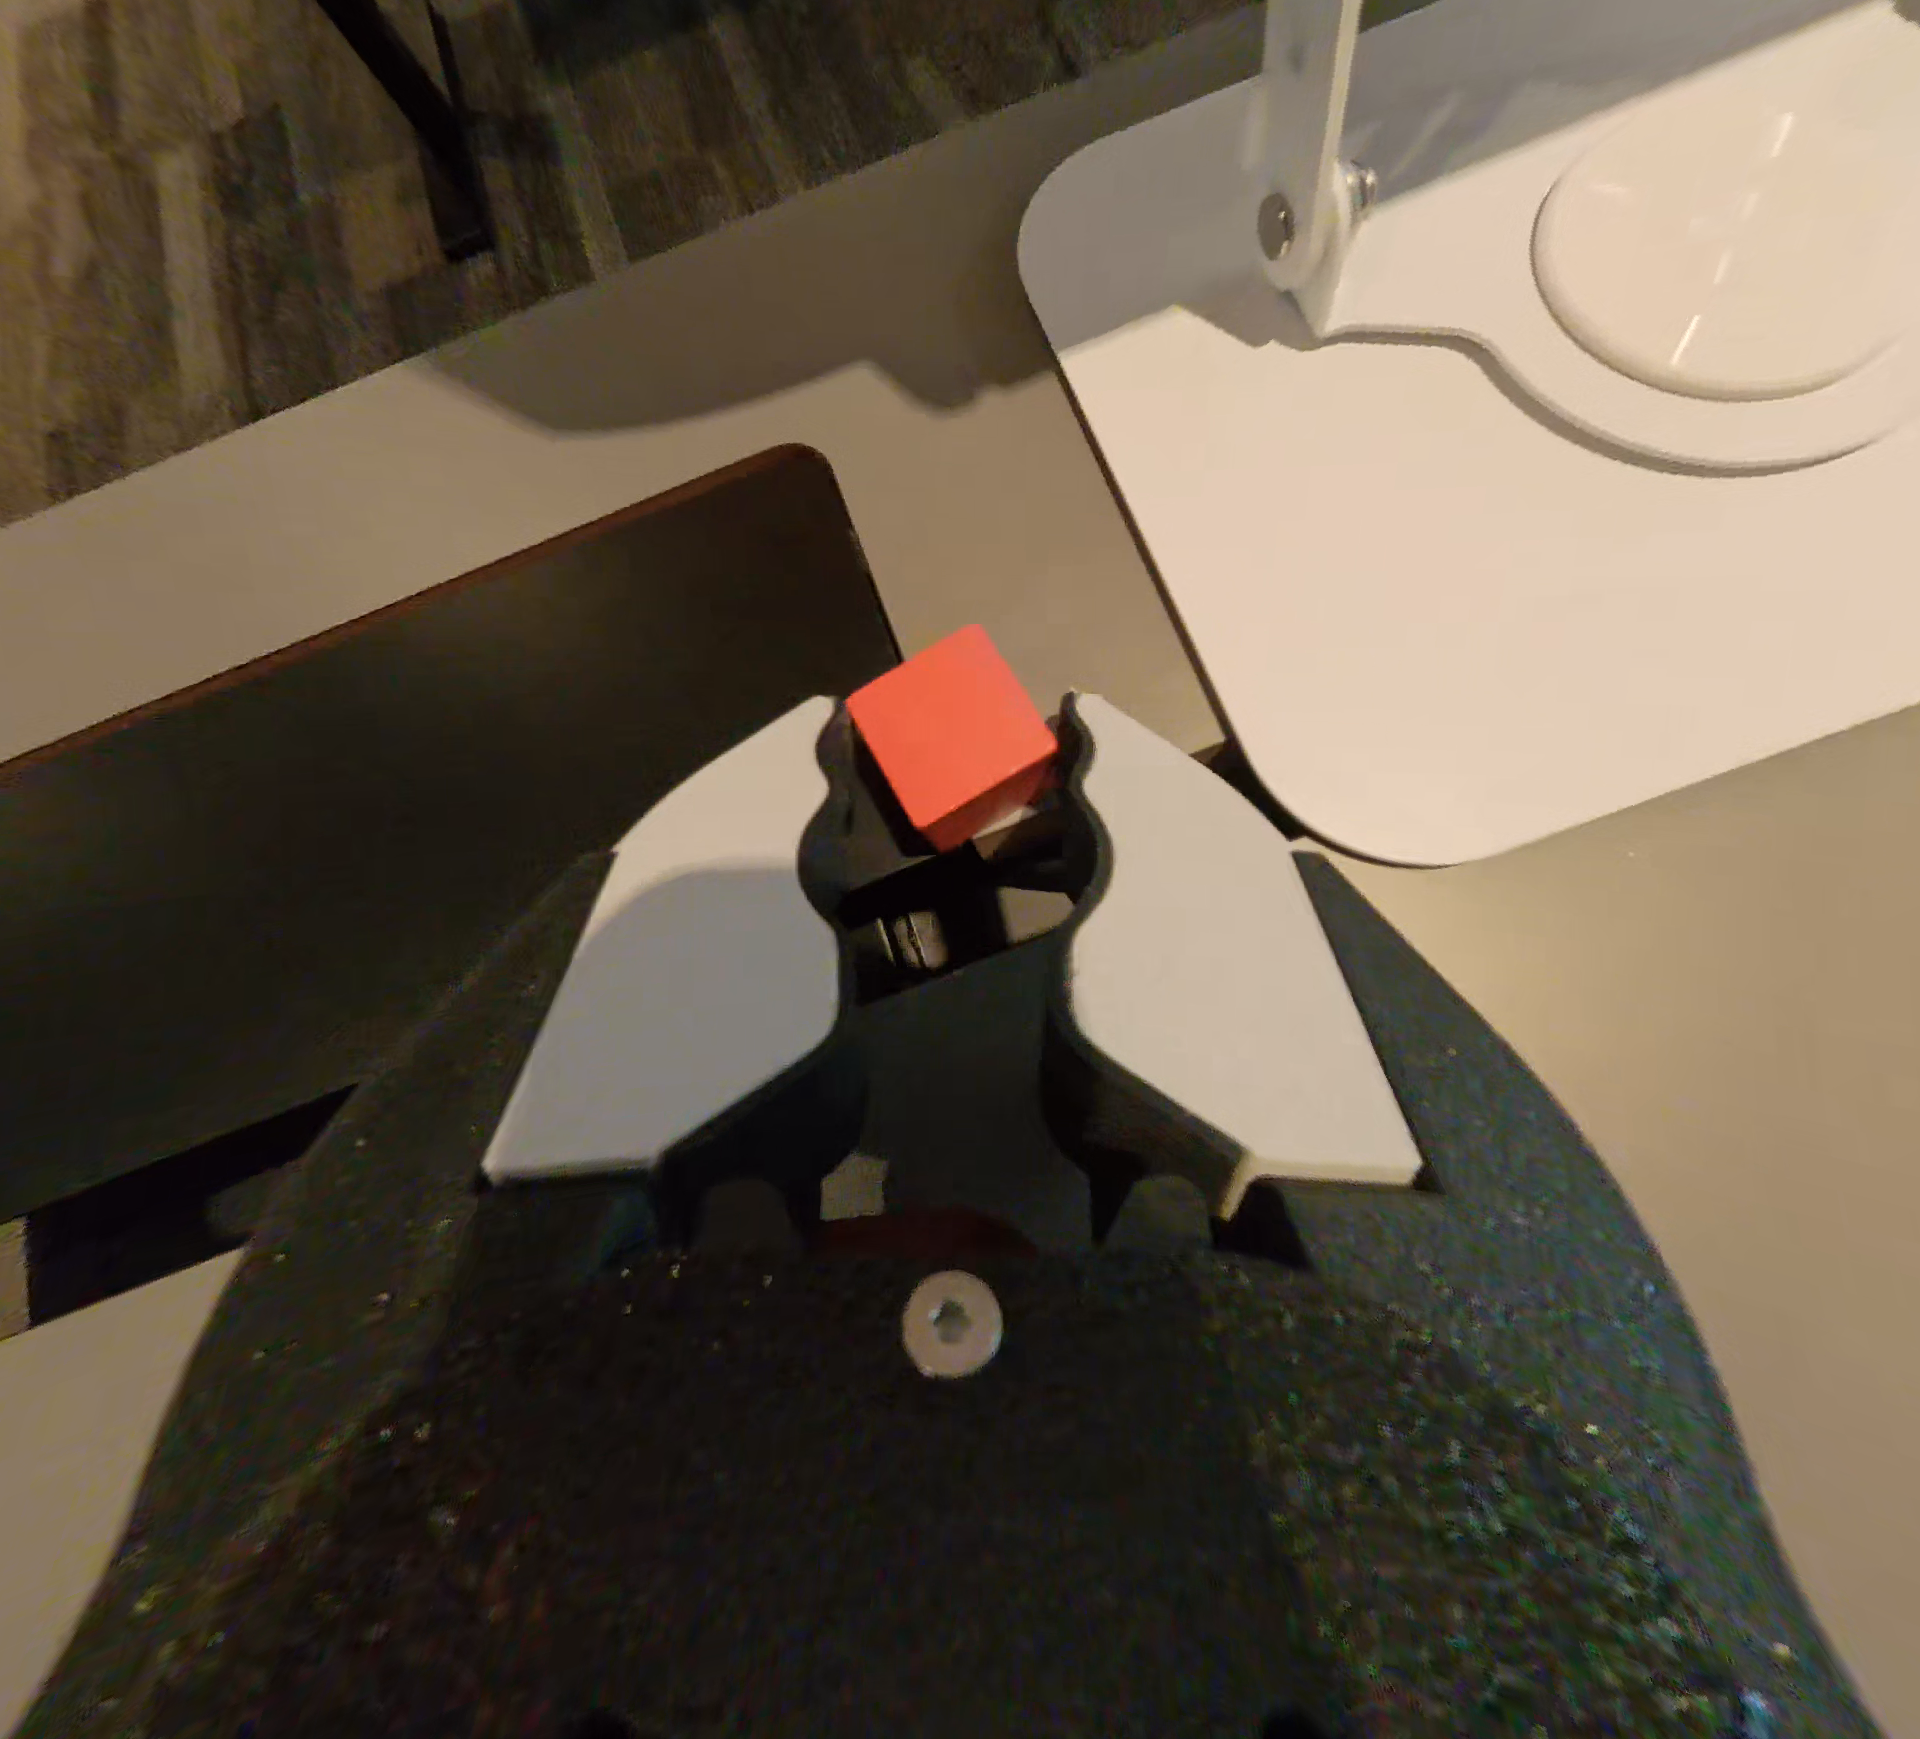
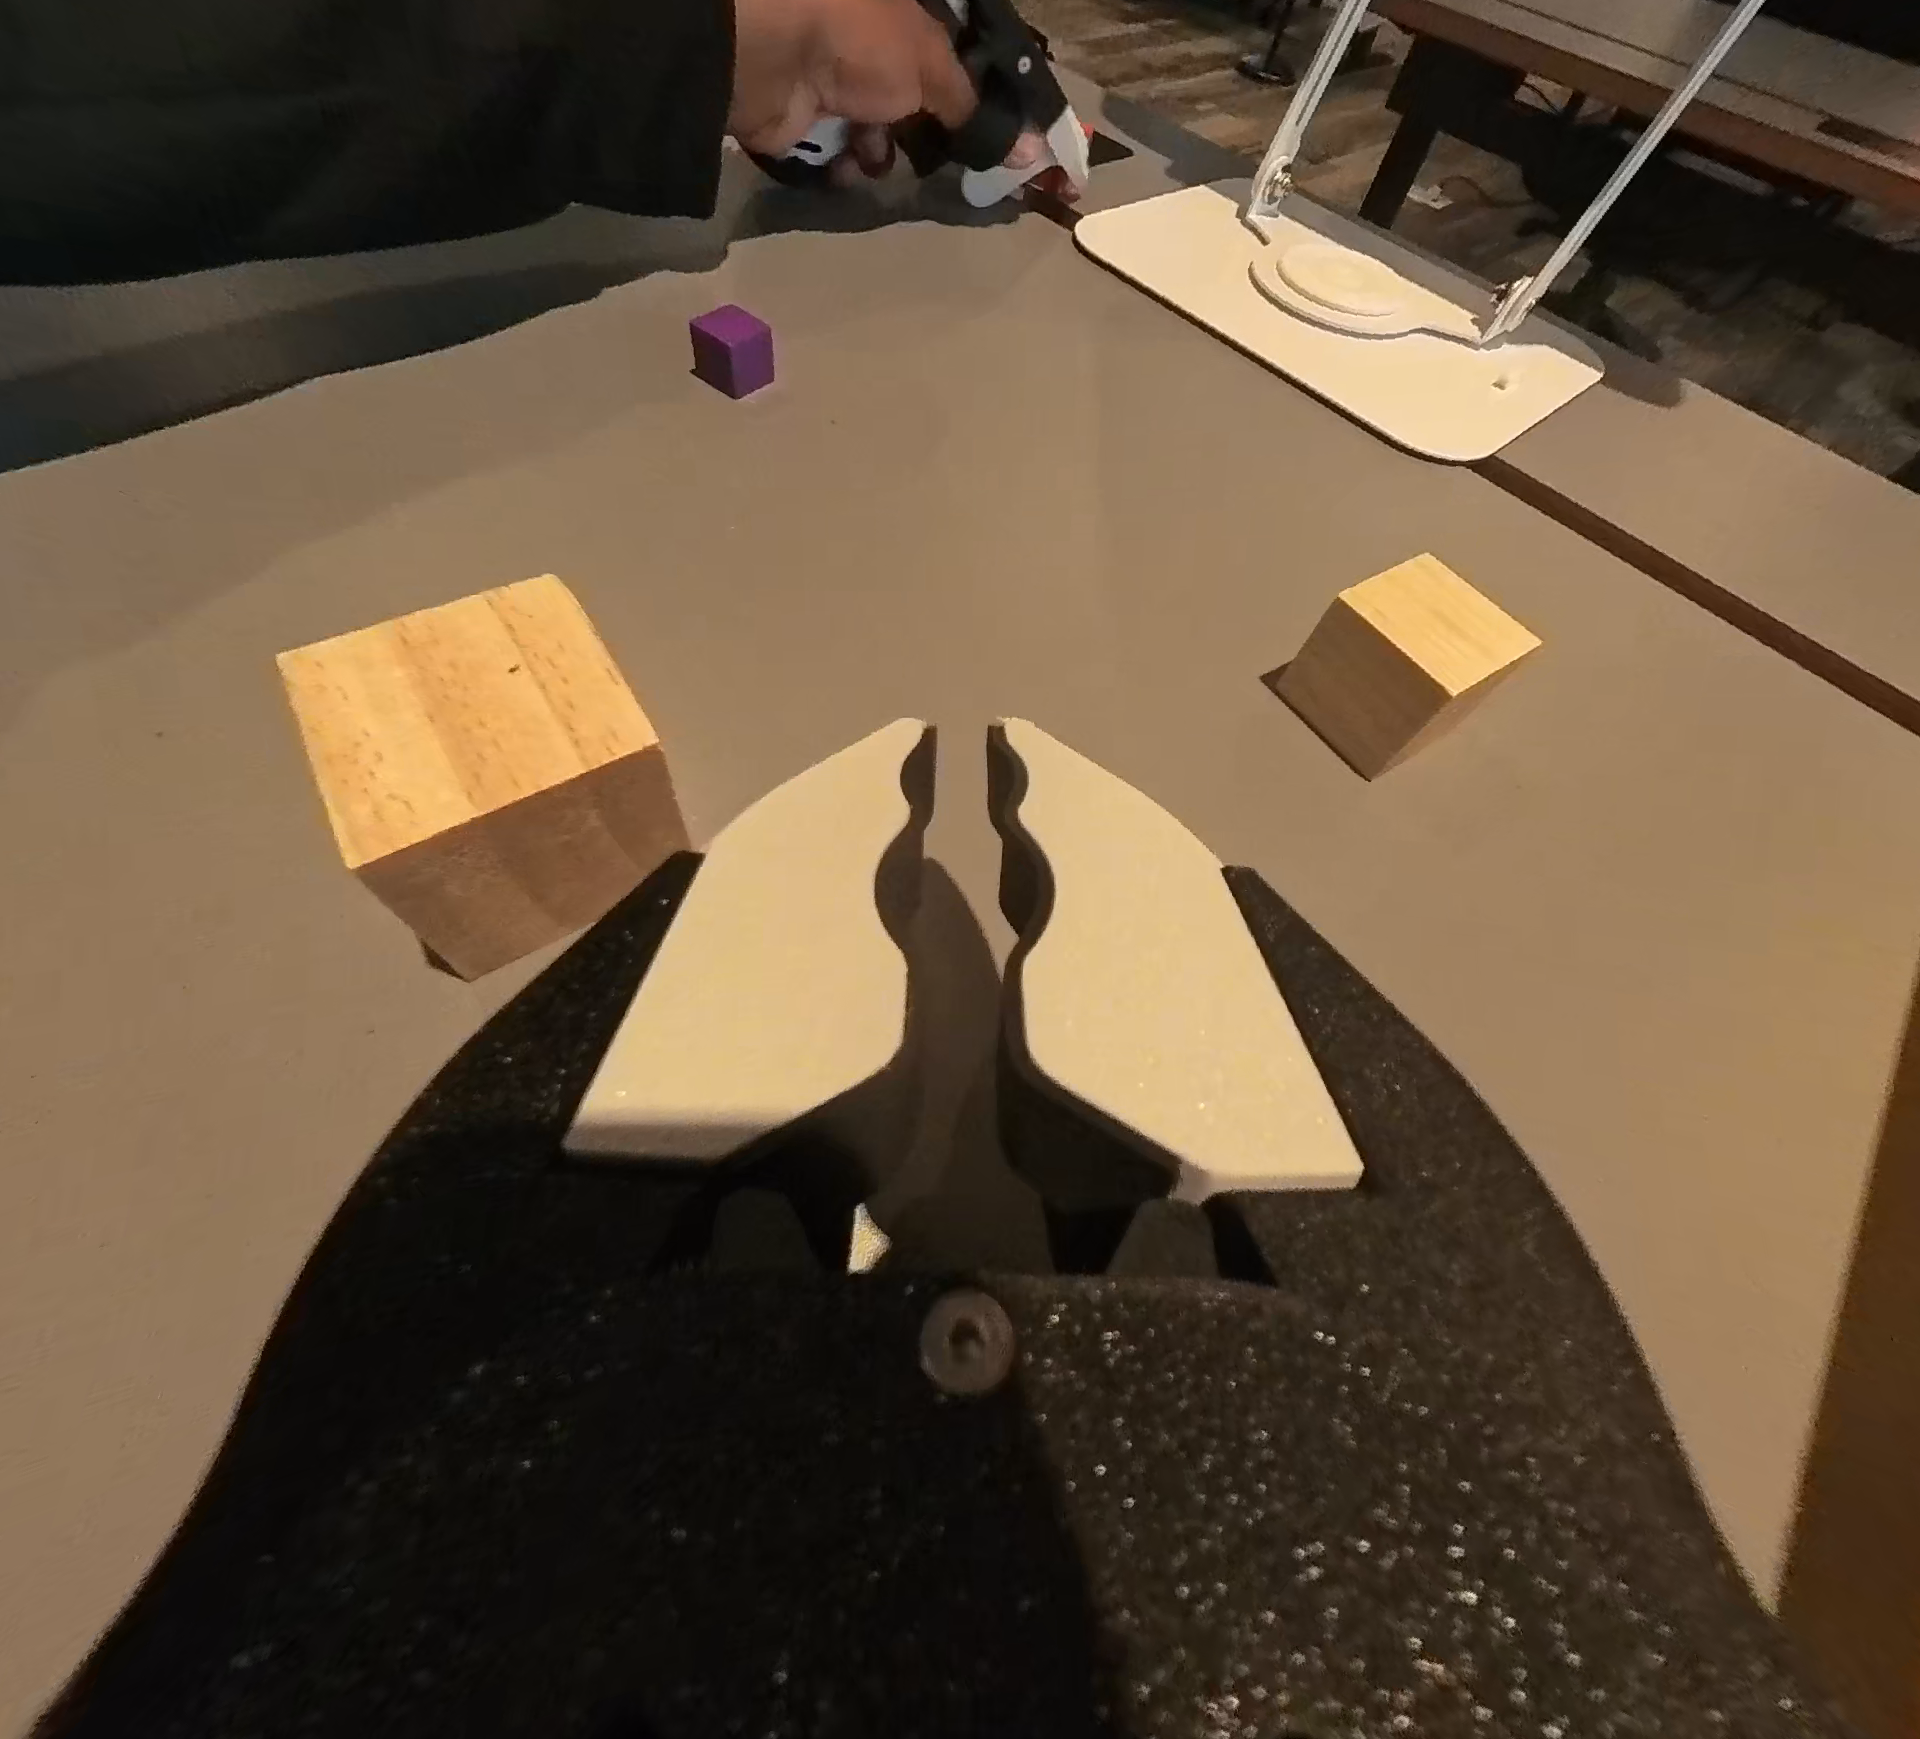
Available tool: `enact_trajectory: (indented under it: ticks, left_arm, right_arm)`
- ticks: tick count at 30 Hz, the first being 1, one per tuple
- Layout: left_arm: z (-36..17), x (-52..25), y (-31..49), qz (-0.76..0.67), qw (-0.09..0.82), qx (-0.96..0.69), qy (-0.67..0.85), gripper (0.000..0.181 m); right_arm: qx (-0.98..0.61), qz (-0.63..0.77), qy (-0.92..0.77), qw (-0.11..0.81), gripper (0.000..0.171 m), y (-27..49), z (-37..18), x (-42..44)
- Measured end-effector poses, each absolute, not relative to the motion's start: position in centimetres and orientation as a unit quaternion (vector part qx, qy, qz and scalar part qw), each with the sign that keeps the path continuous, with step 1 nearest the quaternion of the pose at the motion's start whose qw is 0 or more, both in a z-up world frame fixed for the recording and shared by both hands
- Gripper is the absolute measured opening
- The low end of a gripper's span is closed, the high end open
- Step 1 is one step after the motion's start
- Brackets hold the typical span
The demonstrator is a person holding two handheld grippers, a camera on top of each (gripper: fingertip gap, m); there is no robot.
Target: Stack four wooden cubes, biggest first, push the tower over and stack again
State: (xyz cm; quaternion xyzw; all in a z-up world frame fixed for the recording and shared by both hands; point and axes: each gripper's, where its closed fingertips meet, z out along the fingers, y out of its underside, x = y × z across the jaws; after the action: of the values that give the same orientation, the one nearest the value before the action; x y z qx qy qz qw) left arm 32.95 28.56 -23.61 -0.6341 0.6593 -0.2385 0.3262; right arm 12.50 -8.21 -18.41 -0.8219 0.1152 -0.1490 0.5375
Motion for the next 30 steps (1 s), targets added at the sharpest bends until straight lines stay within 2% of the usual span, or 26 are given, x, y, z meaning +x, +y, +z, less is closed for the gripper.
enact_trajectory:
  ticks: [3,9,15,19,24,30]
  left_arm:
    - [-23.1,32.3,27.6,-0.267,0.326,-0.614,0.668,0.037]
    - [-18.5,26.1,21.8,-0.376,0.417,-0.482,0.673,0.037]
    - [-18.0,18.5,20.7,-0.403,0.405,-0.497,0.653,0.037]
    - [-18.8,13.4,18.7,-0.421,0.328,-0.486,0.692,0.037]
    - [-18.9,6.1,13.4,-0.458,0.231,-0.379,0.77,0.037]
    - [-21.0,4.1,10.1,-0.412,0.185,-0.31,0.837,0.037]
  right_arm:
    - [-0.821,-0.153,0.113,0.539,0.009,-8.2,-18.3,12.5]
    - [-0.818,-0.17,0.101,0.54,0.009,-8.2,-18.3,12.6]
    - [-0.818,-0.195,0.098,0.533,0.008,-8.4,-18.3,13.1]
    - [-0.814,-0.239,0.096,0.521,0.008,-9.2,-17.9,13.9]
    - [-0.807,-0.26,0.121,0.516,0.008,-10.3,-17.6,15.4]
    - [-0.805,-0.266,0.156,0.508,0.014,-10.6,-18.2,17.6]
